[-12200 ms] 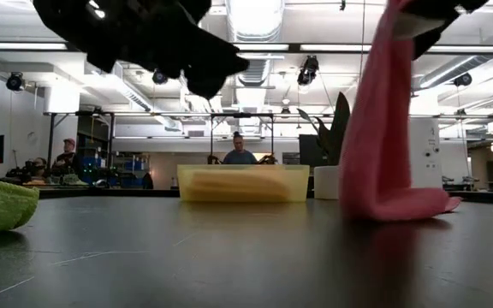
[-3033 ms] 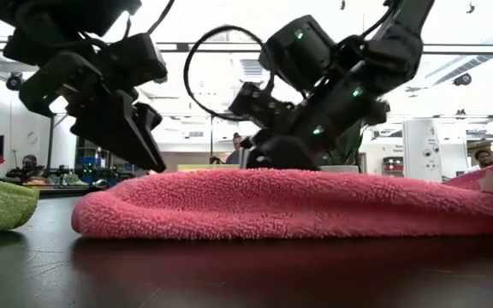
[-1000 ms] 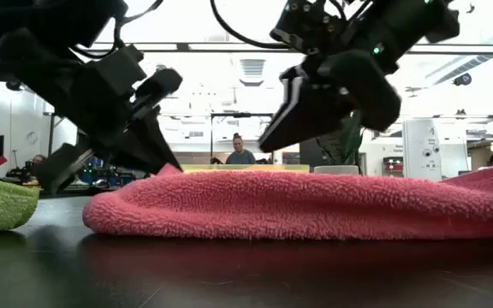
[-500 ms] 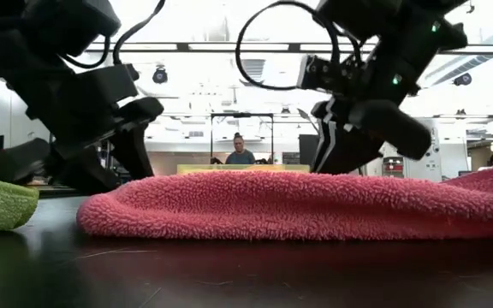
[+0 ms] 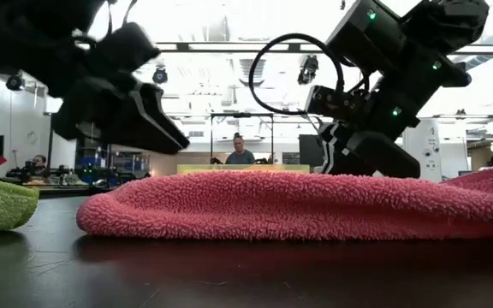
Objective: Fold microfiber towels
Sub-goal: Fold the pink microfiber cloth
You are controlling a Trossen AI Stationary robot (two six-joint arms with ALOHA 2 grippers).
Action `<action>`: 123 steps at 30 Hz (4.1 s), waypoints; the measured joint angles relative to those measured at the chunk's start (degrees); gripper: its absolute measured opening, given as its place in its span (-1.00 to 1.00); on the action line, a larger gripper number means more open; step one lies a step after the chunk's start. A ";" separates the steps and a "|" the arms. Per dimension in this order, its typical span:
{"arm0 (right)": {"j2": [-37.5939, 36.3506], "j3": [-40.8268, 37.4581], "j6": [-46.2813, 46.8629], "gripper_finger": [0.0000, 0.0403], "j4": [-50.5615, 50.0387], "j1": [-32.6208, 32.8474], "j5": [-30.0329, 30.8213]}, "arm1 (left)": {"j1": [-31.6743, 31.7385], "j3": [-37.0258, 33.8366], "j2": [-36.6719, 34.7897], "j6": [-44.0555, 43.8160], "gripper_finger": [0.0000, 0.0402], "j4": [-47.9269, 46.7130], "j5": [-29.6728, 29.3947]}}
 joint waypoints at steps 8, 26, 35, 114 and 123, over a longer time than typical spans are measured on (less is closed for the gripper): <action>0.00 -0.09 -0.94 -0.96 0.14 -0.13 0.02 | 1.37 -0.90 13.20 -2.96 -0.13 11.23 -3.08; -1.86 0.76 -14.56 -0.96 2.66 -6.75 8.15 | 7.58 -0.10 7.36 -3.63 -0.13 -3.41 -6.53; -11.95 2.60 -6.74 -0.96 -2.00 -0.32 5.95 | 3.28 0.08 -7.09 -4.03 -0.13 -5.19 4.22; 3.30 17.11 41.03 -0.95 -22.43 27.30 -8.54 | -15.00 12.99 13.28 -27.73 -0.97 -13.30 8.35; 2.35 17.09 40.61 -0.95 -22.89 27.50 -8.52 | -15.09 13.08 7.69 -23.73 -1.00 -13.27 8.31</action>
